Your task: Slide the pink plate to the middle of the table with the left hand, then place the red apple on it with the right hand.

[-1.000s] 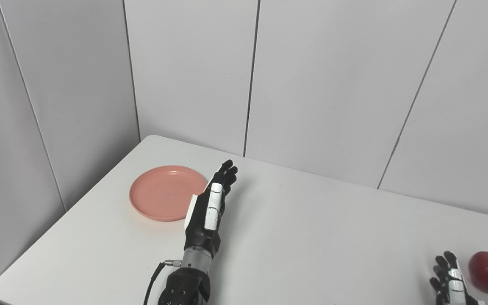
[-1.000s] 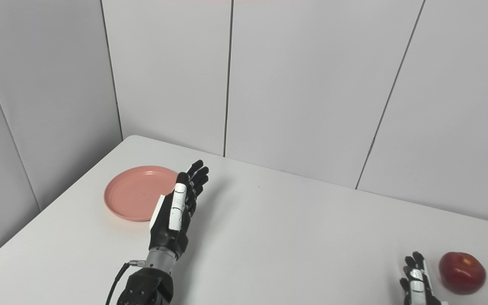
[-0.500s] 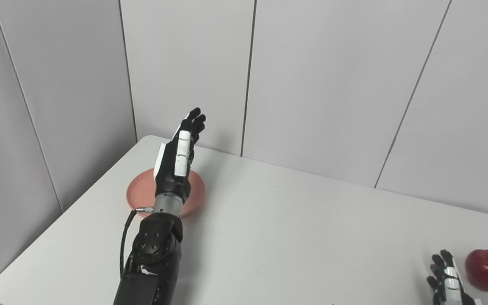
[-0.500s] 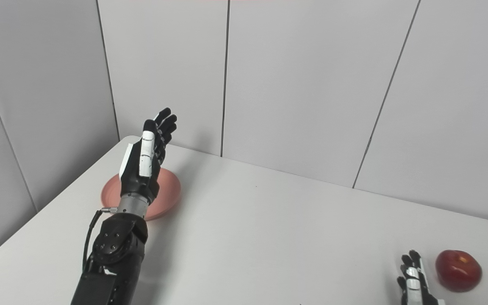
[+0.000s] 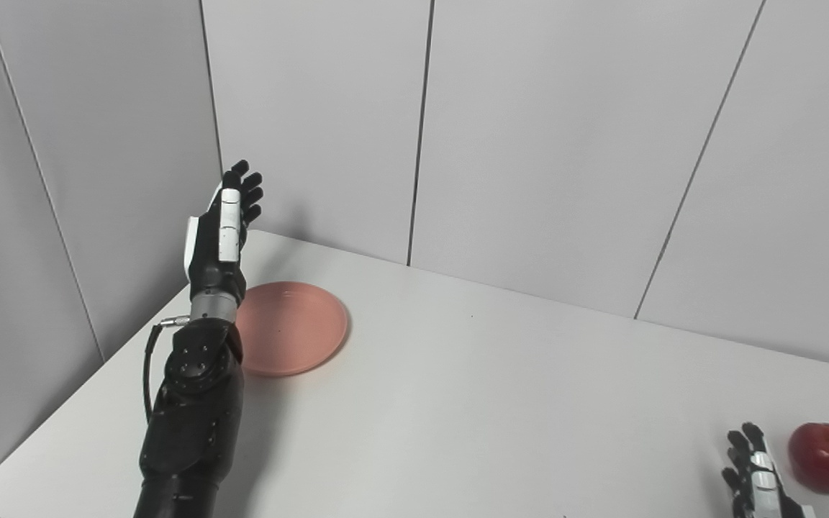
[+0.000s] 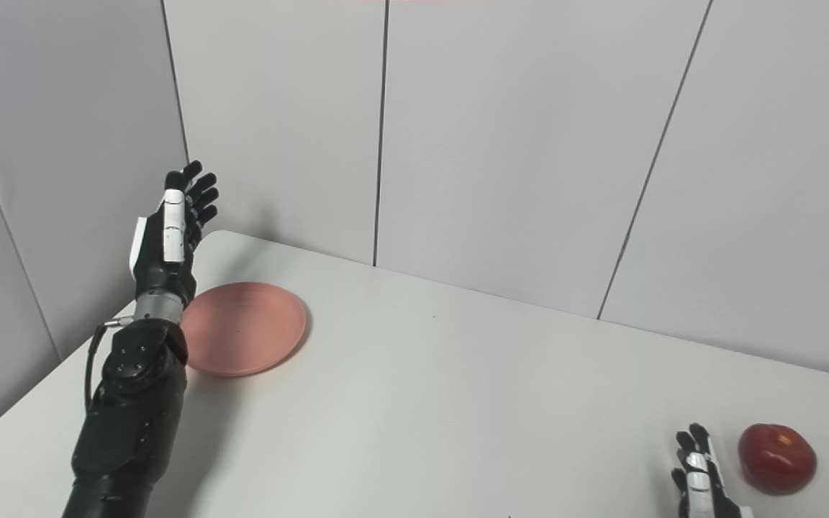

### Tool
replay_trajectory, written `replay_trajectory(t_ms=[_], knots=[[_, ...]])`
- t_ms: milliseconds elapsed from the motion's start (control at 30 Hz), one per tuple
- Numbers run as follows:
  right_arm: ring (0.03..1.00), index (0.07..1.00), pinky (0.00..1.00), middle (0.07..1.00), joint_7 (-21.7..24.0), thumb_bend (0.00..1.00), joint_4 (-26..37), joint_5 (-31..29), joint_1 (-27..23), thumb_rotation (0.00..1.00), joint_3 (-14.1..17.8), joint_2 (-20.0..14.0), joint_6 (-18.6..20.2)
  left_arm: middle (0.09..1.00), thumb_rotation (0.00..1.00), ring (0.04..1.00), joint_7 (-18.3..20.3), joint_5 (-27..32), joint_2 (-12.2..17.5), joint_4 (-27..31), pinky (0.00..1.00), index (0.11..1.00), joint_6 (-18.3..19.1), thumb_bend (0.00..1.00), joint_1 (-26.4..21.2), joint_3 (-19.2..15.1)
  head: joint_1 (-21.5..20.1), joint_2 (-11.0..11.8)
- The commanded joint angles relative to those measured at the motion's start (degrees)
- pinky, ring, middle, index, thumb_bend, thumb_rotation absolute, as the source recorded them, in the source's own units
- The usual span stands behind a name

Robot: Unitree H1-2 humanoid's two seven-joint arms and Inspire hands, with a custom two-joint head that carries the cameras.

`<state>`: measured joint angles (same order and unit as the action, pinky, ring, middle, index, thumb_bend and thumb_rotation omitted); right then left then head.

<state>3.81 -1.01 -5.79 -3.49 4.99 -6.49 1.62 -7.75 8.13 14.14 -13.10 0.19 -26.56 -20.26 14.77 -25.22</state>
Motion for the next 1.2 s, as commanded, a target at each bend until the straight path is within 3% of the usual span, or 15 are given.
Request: replay_trajectory(t_ms=[0,333,833,1167], knots=[[0.995,0.971,1.00,0.951,0.01,0.76,-1.51,0.10,0.05,1.00,-0.41,0.46,-0.54,0.885,1.00,0.896,1.28,1.30,2.82,-1.53,0.91,0.862,-3.86,0.83,-4.06,-0.66,0.07,0.01],[0.998,0.975,1.00,0.948,0.47,0.74,-1.89,-0.29,0.02,1.00,-0.43,0.36,-0.75,0.882,0.97,0.903,2.27,2.39,6.03,-12.58,0.99,0.870,-9.43,0.85,-6.07,-0.21,0.07,-0.19],[0.994,0.973,1.00,0.946,0.80,0.75,-2.00,-0.65,-0.06,1.00,-0.57,0.27,-0.45,0.888,0.95,0.901,7.03,5.43,11.28,-28.18,0.92,0.889,-16.65,0.86,-7.57,-0.84,-0.14,-0.55],[0.986,0.971,1.00,0.944,0.62,0.76,-2.29,-0.34,-0.17,1.00,-0.60,0.15,-0.22,0.897,0.95,0.906,7.22,6.89,12.22,-30.84,0.95,0.888,-16.48,0.89,-7.70,-1.81,-0.07,-0.53]])
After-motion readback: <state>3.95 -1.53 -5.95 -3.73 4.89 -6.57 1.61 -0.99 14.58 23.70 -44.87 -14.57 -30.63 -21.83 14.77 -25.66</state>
